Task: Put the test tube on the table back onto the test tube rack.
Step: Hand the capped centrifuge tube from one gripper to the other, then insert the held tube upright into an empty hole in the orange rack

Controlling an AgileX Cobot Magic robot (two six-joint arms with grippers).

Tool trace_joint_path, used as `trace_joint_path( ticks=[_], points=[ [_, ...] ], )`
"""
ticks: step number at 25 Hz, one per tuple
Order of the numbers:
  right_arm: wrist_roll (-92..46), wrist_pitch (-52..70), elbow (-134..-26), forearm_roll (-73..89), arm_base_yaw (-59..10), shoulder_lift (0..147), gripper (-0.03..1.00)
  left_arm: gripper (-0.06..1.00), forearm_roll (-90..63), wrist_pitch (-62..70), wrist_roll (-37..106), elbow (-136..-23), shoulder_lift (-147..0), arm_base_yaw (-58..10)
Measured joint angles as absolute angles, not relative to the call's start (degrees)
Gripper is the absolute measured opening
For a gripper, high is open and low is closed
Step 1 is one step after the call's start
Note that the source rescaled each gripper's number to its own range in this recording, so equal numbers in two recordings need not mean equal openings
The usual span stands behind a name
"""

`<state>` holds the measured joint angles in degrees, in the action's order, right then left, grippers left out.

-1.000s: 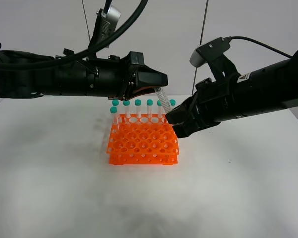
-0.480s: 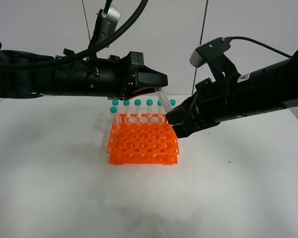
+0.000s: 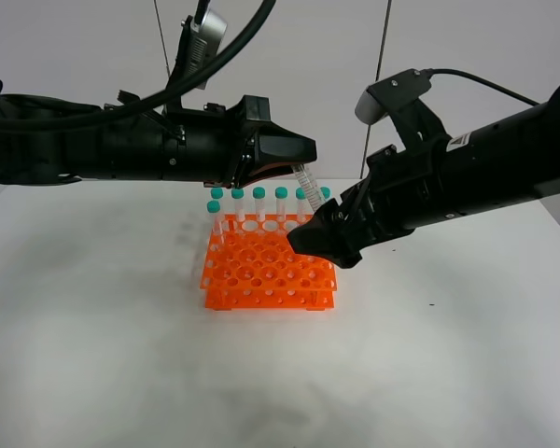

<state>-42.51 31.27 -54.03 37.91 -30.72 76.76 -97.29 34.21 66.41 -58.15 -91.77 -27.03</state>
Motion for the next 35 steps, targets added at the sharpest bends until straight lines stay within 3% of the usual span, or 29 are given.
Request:
trace_joint_path(
  ticks=[14, 21, 28, 35],
  points=[
    [-14.4, 58.1, -72.6, 10.3, -30.0, 76.8, 1.0, 0.02, -97.3, 33.8, 66.3, -58.2, -91.8, -27.0],
    [-3.1, 61.9, -73.4, 3.4, -19.4, 77.5, 1.0, 0.02, -97.3, 33.8, 66.2, -58.2, -91.8, -27.0],
    [-2.2, 62.0, -73.4, 2.0, -5.7, 82.4, 1.0, 0.02, -97.4, 33.8, 66.2, -58.2, -91.8, -27.0],
    [-1.6, 69.1, -73.2, 0.0, -3.0, 83.3, 1.0, 0.02, -97.4, 33.8, 66.1, -58.2, -91.8, -27.0]
  ],
)
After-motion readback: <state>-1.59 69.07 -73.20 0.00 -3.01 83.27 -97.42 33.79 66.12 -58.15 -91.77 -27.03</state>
